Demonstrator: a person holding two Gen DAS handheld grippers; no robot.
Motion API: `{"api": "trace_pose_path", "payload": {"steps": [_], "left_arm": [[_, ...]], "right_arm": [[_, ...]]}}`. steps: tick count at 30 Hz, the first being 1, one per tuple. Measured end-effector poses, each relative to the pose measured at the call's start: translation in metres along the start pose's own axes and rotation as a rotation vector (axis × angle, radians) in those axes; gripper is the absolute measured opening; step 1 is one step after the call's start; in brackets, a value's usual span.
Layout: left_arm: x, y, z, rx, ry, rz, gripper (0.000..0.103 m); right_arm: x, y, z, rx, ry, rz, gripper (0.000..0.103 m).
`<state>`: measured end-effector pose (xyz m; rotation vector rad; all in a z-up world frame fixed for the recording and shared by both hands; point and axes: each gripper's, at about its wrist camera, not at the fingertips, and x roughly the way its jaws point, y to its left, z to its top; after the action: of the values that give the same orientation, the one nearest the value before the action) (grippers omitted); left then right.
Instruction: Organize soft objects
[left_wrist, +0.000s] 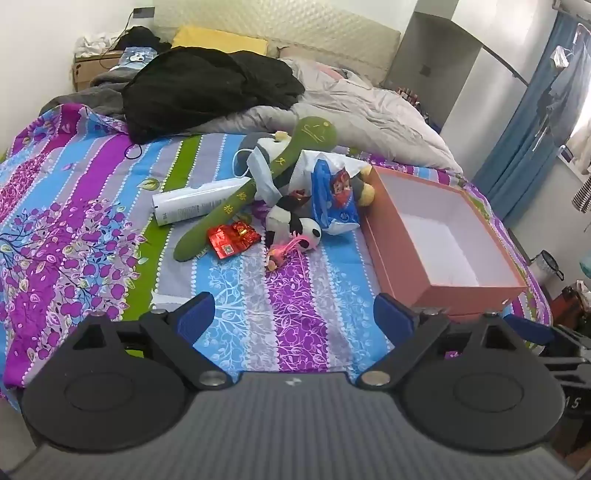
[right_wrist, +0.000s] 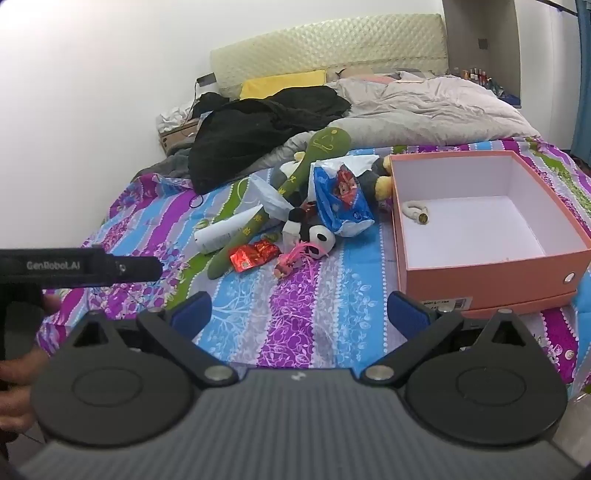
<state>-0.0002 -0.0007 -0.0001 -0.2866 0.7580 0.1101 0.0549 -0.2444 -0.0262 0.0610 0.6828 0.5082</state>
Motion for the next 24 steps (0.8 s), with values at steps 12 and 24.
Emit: {"api": "trace_pose_path", "payload": {"steps": [12,24], "left_arm": [[0.0075,0.0059,-0.0005,-0.021,0.021,-0.012,0.095],[0.0098,-0.0031,-0.0019,-0.003,0.031,-0.024,0.095]], "right_arm": [[0.0028,0.0034,-0.0051,-0.009,0.024,-0.012,0.103],[-0.0026,0.0012,-0.0049,-0.009,0.024,-0.018,0.103]]}}
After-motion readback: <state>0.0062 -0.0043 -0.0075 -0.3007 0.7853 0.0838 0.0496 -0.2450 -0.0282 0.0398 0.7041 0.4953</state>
